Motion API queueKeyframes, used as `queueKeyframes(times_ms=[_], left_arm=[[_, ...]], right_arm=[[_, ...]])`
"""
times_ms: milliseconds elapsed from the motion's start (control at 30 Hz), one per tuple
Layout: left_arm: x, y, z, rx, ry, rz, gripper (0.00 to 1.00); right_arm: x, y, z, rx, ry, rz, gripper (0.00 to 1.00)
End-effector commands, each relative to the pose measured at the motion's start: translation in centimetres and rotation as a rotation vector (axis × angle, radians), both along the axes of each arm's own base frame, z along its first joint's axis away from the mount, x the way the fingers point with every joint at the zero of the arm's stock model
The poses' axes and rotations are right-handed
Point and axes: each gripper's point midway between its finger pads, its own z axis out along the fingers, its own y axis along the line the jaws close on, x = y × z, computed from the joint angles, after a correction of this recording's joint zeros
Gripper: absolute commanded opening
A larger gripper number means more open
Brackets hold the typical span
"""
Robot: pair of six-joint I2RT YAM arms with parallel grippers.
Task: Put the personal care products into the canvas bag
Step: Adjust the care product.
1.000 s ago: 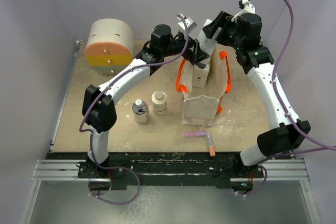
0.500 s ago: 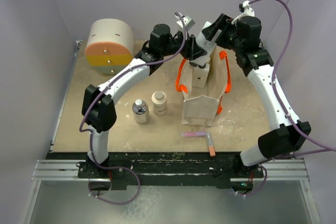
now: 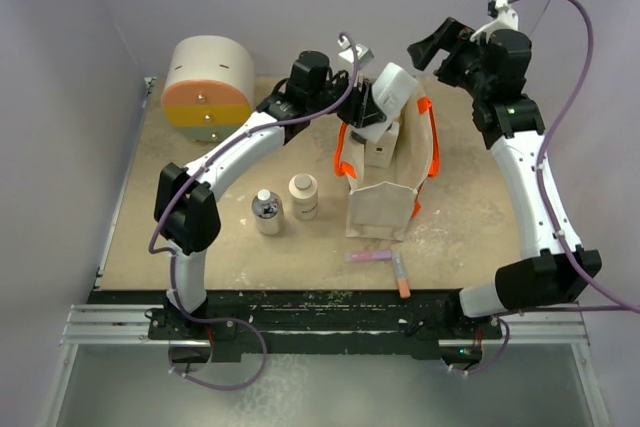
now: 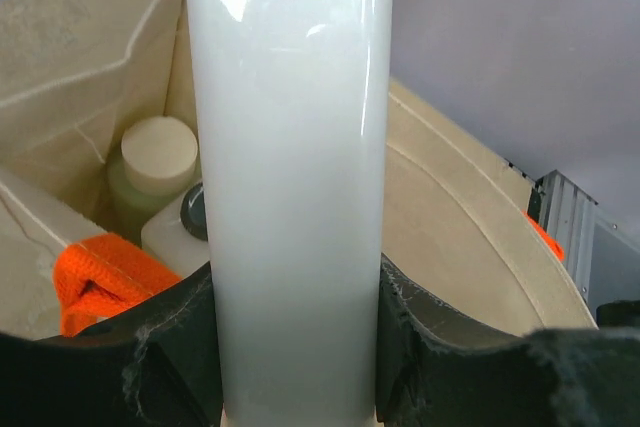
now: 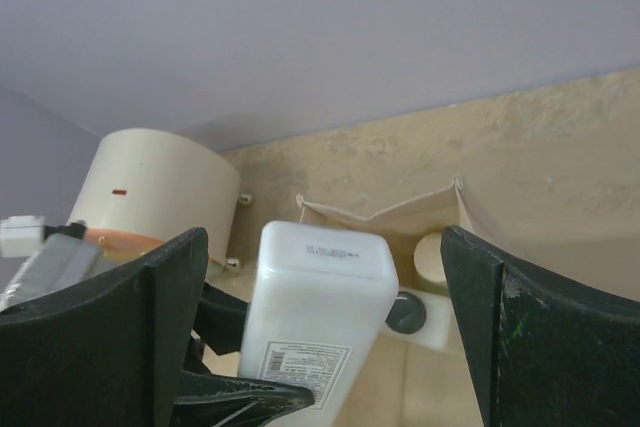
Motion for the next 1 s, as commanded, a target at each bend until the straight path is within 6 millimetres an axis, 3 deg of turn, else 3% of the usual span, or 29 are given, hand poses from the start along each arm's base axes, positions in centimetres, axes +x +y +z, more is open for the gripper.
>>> queueKeyframes(times_ms=[0, 200, 367, 500, 733, 967], left_arm=[[-1.7, 2.0, 10.6, -0.152, -0.173, 0.032, 0.00], [-1.6, 3.1, 13.2, -0.236, -0.058, 0.102, 0.00], [1.2, 6.7, 15.8, -0.391, 0.138, 0.223, 0.00], [2.6, 9.5, 17.0, -0.480, 0.281, 0.287, 0.00], [3.2, 13.1, 18.1, -0.587, 0.520, 0.379, 0.00], [3.3, 16.1, 17.9, -0.633, 0.691, 0.505, 0.00]], right_arm=[[-1.5, -0.4, 5.4, -0.085, -0.187, 0.032, 1.00], [-1.7, 0.0, 6.4, -0.283, -0.280, 0.121, 1.00], [-2.1, -0.1, 8.0, -0.582, -0.462, 0.197, 1.00], [-2.9, 0.7, 7.2, -0.771, -0.572, 0.262, 1.00], [-5.2, 6.3, 4.7, -1.132, -0.740, 0.365, 1.00], [-5.7, 11.6, 3.4, -1.289, -0.850, 0.471, 0.99]])
